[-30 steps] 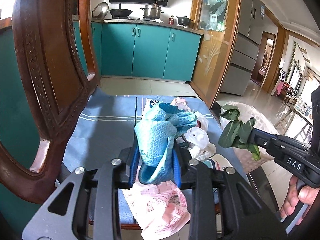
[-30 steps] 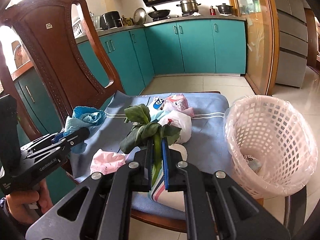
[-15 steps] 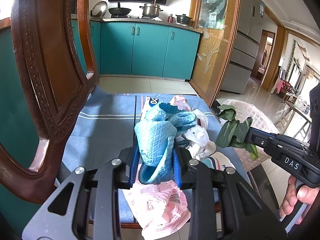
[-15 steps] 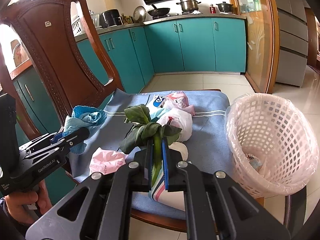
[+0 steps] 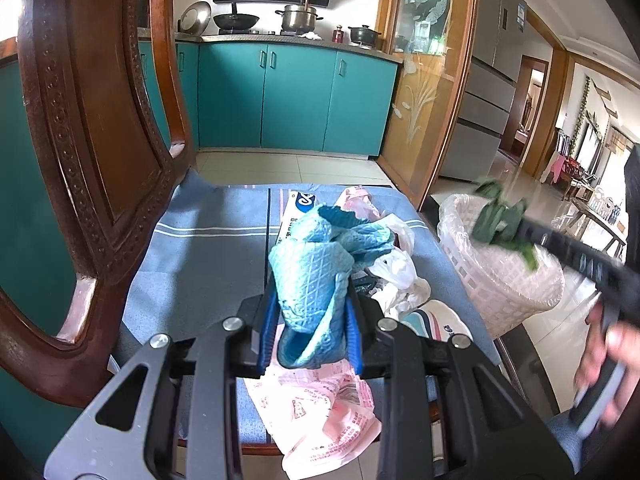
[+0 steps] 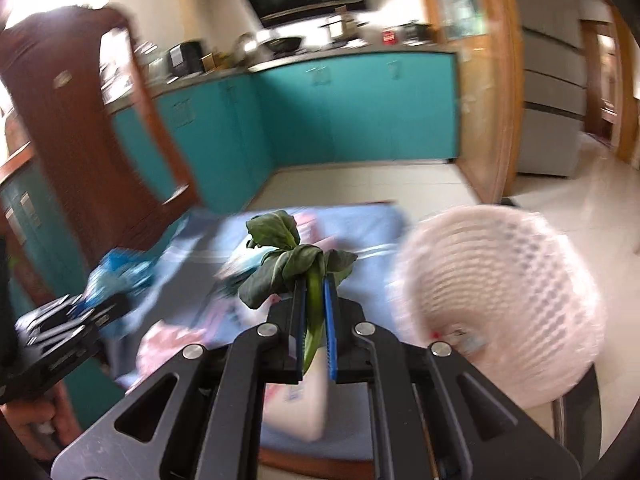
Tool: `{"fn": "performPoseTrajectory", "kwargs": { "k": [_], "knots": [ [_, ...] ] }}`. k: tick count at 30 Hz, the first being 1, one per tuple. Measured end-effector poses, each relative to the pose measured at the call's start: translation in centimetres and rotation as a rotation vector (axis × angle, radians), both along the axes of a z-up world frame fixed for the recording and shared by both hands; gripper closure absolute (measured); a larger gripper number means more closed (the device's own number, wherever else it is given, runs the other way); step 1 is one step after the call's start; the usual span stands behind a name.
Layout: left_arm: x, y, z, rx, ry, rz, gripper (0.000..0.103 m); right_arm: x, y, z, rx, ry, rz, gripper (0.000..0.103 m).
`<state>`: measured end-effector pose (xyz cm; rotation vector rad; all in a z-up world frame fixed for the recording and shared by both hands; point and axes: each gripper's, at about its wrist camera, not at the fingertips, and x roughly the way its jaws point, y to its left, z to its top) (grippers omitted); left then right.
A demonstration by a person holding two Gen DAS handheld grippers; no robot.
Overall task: Collect trash
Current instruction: 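Carry the green leaves with the right gripper and drop them into the wastebasket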
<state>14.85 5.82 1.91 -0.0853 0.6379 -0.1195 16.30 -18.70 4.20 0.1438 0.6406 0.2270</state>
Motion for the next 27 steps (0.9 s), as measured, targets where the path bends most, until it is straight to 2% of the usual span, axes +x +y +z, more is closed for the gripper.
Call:
{"fn": "performPoseTrajectory", "kwargs": {
  "k": [5, 6, 7, 8, 9, 10, 13, 16, 21, 27],
  "knots": [
    [0.0, -0.2, 0.1, 0.002, 0.002, -0.007, 0.074, 2.5, -7.3, -1.8, 0.041, 0.061, -0.206, 0.094],
    [0.1, -0.3, 0.2, 0.003, 0.002, -0.010, 0.074, 3.1, -8.3, -2.6, 0.040, 0.091, -0.229, 0.090],
    [0.2, -0.4, 0.1, 0.004, 0.003, -0.014, 0.074, 3.6, -9.0, -3.5, 0.027, 0.127, -0.246, 0.075],
    [0.2, -0.6, 0.1, 0.005, 0.005, -0.018, 0.074, 3.7, -9.5, -4.1, 0.026, 0.155, -0.269, 0.065],
    [0.2, -0.8, 0.1, 0.007, 0.004, -0.021, 0.074, 3.6, -9.9, -4.2, 0.036, 0.160, -0.287, 0.049],
    [0.2, -1.1, 0.2, 0.008, 0.003, -0.027, 0.074, 3.2, -10.5, -4.0, 0.052, 0.143, -0.309, 0.037],
    [0.0, -2.2, 0.3, 0.014, -0.003, -0.047, 0.074, 1.3, -10.8, -2.4, 0.076, 0.043, -0.331, 0.024],
    [0.1, -3.6, 0.2, 0.016, -0.001, -0.081, 0.074, 0.0, -10.8, -1.3, 0.076, -0.029, -0.337, 0.019],
    [0.7, -7.2, -0.4, 0.003, 0.038, -0.161, 0.074, -0.5, -10.1, -0.5, 0.051, -0.071, -0.333, 0.018],
    [2.4, -14.4, -0.7, -0.008, 0.089, -0.283, 0.074, -1.3, -11.5, -0.2, 0.064, -0.106, -0.388, 0.018]
  ]
}}
